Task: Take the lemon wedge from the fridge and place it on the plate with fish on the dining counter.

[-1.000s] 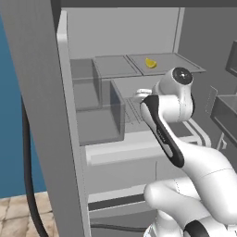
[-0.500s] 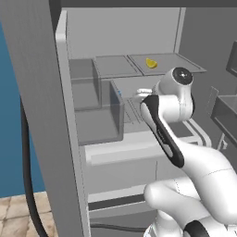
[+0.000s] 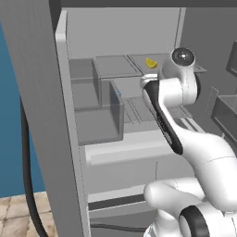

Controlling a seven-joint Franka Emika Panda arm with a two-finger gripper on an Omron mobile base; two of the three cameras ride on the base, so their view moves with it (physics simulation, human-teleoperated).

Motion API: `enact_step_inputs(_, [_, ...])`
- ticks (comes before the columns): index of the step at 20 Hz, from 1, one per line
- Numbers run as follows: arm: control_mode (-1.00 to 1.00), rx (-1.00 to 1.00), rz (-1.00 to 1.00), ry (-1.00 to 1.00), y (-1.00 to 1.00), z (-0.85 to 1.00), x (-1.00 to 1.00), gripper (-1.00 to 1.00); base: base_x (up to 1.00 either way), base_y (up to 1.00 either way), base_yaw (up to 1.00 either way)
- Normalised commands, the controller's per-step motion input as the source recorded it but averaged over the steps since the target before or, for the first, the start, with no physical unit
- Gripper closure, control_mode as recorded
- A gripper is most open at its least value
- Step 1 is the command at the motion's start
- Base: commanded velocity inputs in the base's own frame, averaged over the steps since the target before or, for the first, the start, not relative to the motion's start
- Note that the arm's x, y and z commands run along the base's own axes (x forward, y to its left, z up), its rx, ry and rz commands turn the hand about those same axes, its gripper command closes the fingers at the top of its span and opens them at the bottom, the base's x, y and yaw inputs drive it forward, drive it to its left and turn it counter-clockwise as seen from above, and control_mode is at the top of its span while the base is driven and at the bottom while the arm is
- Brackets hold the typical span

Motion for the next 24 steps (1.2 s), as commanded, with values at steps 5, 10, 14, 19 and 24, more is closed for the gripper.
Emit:
enact_step_inputs(5, [-1.00, -0.25, 0.00, 0.00, -0.39, 0.30, 0.20, -1.00, 0.00, 0.00, 0.00])
enact_step_inputs(10, [-1.00, 0.02, 0.12, 0.04, -0.37, 0.27, 0.50, -1.00, 0.00, 0.00, 0.00])
enact_step_inputs(14, [-1.00, 0.16, 0.26, 0.09, -0.46, 0.12, 0.49, -1.00, 0.00, 0.00, 0.00])
enact_step_inputs(19, [-1.00, 0.07, 0.02, -0.01, -0.06, 0.00, 0.08, -1.00, 0.00, 0.00, 0.00])
enact_step_inputs(24, [-1.00, 0.02, 0.00, 0.00, 0.00, 0.02, 0.40, -1.00, 0.00, 0.00, 0.00])
